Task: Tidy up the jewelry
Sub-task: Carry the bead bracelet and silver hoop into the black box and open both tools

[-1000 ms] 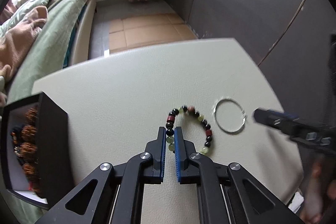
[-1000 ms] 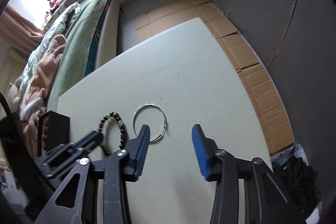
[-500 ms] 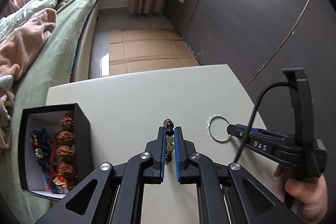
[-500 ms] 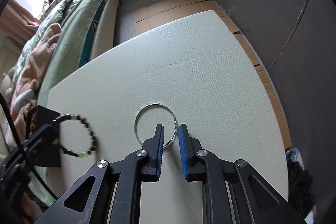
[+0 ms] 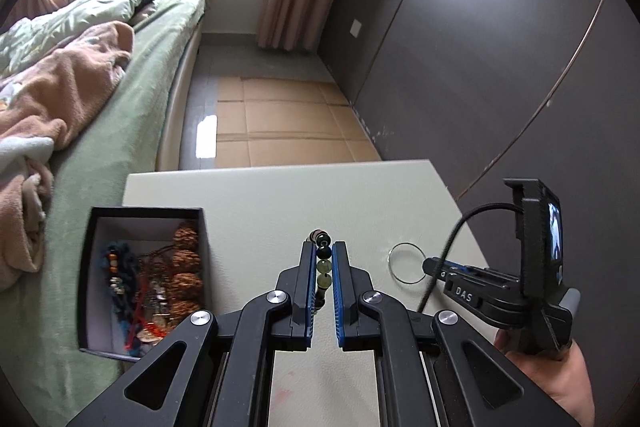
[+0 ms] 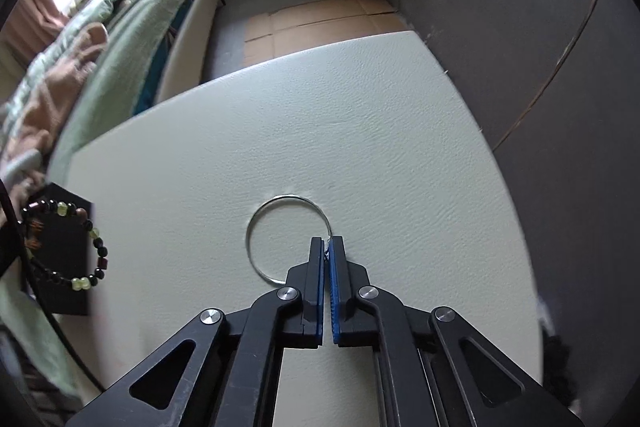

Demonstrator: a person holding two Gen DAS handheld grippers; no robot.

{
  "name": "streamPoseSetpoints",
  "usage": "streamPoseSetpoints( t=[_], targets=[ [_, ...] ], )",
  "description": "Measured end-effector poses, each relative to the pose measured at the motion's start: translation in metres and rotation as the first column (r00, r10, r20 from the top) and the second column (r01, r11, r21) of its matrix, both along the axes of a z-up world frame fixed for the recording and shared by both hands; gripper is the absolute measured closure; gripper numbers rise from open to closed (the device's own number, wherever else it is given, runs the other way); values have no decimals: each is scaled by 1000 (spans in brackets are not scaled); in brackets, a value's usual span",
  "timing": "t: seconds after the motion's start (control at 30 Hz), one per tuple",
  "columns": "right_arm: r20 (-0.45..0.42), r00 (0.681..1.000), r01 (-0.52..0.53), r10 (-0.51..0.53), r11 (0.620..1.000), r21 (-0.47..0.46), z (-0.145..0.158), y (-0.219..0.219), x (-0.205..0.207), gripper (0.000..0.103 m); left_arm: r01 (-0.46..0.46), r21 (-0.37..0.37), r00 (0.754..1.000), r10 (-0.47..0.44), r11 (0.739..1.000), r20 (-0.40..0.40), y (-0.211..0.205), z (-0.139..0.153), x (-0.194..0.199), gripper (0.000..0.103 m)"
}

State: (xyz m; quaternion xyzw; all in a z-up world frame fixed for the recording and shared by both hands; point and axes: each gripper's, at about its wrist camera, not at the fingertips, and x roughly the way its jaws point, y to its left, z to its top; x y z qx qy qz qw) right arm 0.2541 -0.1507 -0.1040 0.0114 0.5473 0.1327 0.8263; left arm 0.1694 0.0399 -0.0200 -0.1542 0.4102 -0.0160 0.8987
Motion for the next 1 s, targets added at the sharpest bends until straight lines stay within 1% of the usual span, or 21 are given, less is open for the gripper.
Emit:
streamPoseSetpoints(
  t=[0.13, 0.27, 0.43, 0.57, 0.7, 0.9, 1.0],
  targets=[
    [45, 999, -14, 10, 997, 72, 20, -2, -14, 99, -33, -19, 998, 34, 999, 44, 14, 14, -15, 95],
    [70, 997, -25, 16, 991, 134, 31, 1, -26, 99, -64, -31, 995, 67, 997, 80, 28, 27, -27, 95],
    [93, 995, -62, 43, 976, 210, 41, 16, -37, 99, -110, -35, 988, 113, 993, 105, 49, 36, -41, 95],
    [117, 990, -100, 73, 963, 249, 48, 33, -46, 99, -149, -36, 982, 152, 988, 115, 65, 39, -49, 95],
    [131, 986, -139, 106, 953, 271, 52, 47, -54, 99, -170, -35, 979, 173, 985, 111, 78, 36, -51, 95],
    [136, 981, -172, 139, 948, 268, 49, 64, -60, 99, -195, -39, 977, 197, 980, 76, 95, 20, -39, 95],
    [136, 980, -181, 148, 945, 274, 47, 72, -61, 99, -200, -66, 977, 204, 978, 64, 103, 14, -33, 95]
  ],
)
